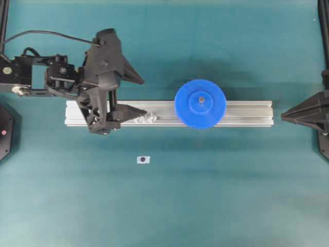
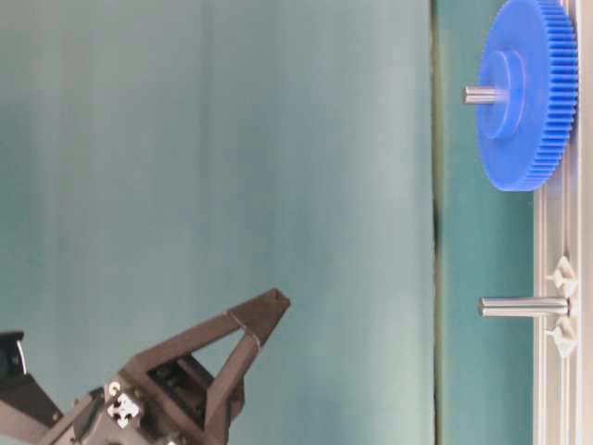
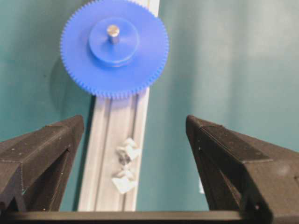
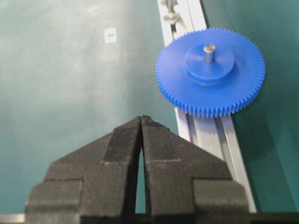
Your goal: Find the location of the shaft and insert the large gear.
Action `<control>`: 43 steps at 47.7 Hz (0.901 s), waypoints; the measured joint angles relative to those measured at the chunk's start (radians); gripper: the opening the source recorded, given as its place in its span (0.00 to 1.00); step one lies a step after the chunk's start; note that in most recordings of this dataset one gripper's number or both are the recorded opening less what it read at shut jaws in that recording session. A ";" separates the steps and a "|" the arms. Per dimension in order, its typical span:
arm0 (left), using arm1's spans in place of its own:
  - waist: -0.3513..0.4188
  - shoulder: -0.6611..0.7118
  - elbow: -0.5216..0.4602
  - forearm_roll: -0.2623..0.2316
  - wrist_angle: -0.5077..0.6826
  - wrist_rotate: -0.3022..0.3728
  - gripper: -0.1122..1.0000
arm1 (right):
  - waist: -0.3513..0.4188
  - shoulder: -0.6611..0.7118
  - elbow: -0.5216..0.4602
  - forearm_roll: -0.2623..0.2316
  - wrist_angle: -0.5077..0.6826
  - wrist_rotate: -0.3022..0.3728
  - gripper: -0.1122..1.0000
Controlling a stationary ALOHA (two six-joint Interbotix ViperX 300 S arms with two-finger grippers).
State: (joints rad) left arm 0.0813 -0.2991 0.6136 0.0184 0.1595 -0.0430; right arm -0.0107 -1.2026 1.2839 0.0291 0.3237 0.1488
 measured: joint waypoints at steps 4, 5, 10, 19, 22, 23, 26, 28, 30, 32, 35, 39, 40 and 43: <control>-0.002 -0.002 0.006 0.000 -0.003 0.002 0.91 | 0.000 0.002 0.000 0.000 0.000 0.000 0.16; -0.003 -0.003 0.006 0.002 -0.003 0.002 0.91 | 0.000 0.000 0.002 0.000 0.000 0.000 0.16; -0.008 -0.003 0.011 0.002 -0.003 0.002 0.91 | 0.000 0.002 0.002 0.000 0.000 0.000 0.16; -0.009 -0.003 0.018 0.000 -0.005 0.000 0.91 | 0.000 0.000 0.002 0.000 0.000 0.000 0.16; -0.009 -0.006 0.018 0.000 -0.005 0.000 0.91 | 0.000 0.000 0.002 0.000 0.000 0.000 0.16; -0.009 -0.006 0.018 0.002 -0.005 0.000 0.91 | 0.000 0.000 0.002 0.000 0.000 0.000 0.16; -0.009 -0.009 0.020 0.002 -0.005 0.000 0.91 | 0.000 0.000 0.002 0.000 0.000 0.000 0.16; -0.009 -0.009 0.020 0.002 -0.005 0.000 0.91 | 0.000 0.000 0.002 0.000 0.000 0.000 0.16; -0.009 -0.011 0.020 0.002 -0.005 0.002 0.91 | 0.000 0.002 0.002 0.000 0.000 0.000 0.16; -0.009 -0.009 0.020 0.002 -0.005 0.000 0.91 | 0.000 0.000 0.002 0.000 0.000 0.000 0.16; -0.009 -0.011 0.020 0.002 -0.005 0.000 0.91 | -0.002 0.000 0.000 0.000 0.000 0.000 0.16; -0.011 -0.011 0.020 0.002 -0.005 0.000 0.91 | -0.005 0.000 0.002 0.000 0.000 0.000 0.16; -0.009 -0.011 0.020 0.002 -0.005 0.000 0.91 | -0.005 0.000 0.002 0.000 0.000 0.002 0.16; -0.009 -0.011 0.020 0.000 -0.005 0.000 0.91 | -0.006 0.002 0.002 0.000 0.000 0.000 0.16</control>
State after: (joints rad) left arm 0.0721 -0.3099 0.6335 0.0184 0.1549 -0.0430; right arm -0.0169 -1.2011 1.2855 0.0291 0.3237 0.1488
